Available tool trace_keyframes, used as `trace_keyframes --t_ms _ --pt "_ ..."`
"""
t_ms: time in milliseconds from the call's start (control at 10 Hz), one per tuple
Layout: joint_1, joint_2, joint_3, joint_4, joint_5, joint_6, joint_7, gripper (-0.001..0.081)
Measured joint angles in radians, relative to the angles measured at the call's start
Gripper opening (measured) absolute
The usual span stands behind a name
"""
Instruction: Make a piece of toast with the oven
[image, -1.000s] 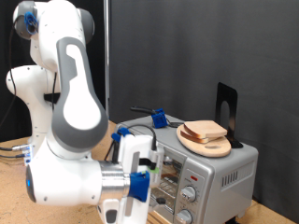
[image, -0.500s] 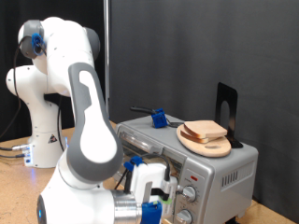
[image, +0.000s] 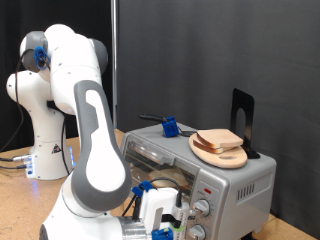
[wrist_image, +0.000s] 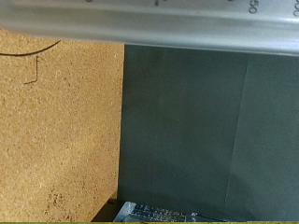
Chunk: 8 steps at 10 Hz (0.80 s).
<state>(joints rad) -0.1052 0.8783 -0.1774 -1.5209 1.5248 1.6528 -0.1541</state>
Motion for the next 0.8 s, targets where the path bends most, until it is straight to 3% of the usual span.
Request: trace_keyframes --t_ms 800 --pt "0.001 0.017 0.018 0.001 0.003 0.008 -0.014 0.0801"
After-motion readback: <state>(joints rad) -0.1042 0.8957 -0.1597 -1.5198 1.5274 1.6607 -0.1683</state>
